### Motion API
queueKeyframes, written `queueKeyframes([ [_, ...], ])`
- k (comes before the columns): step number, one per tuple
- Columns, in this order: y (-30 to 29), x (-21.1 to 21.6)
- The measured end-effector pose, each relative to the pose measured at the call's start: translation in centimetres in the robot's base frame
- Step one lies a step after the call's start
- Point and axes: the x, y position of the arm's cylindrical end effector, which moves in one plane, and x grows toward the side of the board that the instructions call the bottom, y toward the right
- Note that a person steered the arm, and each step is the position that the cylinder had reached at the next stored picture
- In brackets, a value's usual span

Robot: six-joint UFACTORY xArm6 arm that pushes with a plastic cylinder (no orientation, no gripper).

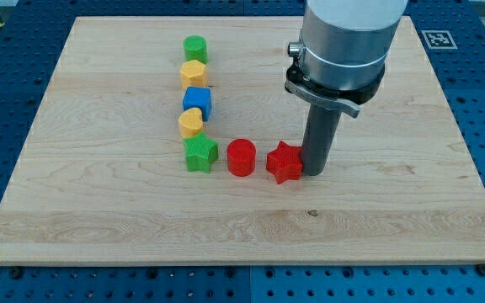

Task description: Push the blue triangle towards the center right

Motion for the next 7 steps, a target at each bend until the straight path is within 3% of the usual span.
queueKeyframes([
  [1, 0.0, -1.4],
  [3, -3.6, -8.6],
  [5, -4.0, -19.5],
  [7, -3.2, -19.5],
])
